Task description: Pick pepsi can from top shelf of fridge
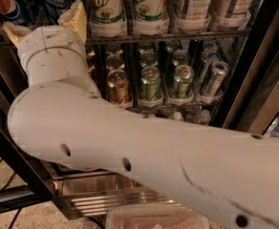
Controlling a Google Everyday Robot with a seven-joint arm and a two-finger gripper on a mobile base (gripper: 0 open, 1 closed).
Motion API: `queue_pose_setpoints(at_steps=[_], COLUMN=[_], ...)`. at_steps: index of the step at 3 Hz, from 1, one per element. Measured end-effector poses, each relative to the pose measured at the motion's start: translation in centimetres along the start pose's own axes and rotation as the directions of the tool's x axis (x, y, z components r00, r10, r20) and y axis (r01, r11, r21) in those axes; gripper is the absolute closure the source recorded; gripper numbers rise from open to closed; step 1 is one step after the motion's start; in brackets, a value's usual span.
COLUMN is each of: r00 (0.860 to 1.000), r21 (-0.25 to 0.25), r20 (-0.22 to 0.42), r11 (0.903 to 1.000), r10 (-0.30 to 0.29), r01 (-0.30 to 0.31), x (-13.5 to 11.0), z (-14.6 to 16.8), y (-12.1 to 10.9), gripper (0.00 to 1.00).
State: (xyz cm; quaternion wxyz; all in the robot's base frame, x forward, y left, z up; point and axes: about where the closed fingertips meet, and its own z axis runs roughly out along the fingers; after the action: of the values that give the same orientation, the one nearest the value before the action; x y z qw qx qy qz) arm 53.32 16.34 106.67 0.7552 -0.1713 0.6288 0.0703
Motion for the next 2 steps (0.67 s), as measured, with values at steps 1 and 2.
queue_pose_setpoints(at_steps=[1,2], r00=[1.000,1.000], r21=[0.018,0.032], r20=[0.007,0.016], r11=[0.9998,0.9994], r10=[-0.002,-0.014], r01=[0.002,0.013], x=[-0.13,-0.29], z=[0.71,1.05], y=[-0.33,-0.75], gripper=[0.30,0.31])
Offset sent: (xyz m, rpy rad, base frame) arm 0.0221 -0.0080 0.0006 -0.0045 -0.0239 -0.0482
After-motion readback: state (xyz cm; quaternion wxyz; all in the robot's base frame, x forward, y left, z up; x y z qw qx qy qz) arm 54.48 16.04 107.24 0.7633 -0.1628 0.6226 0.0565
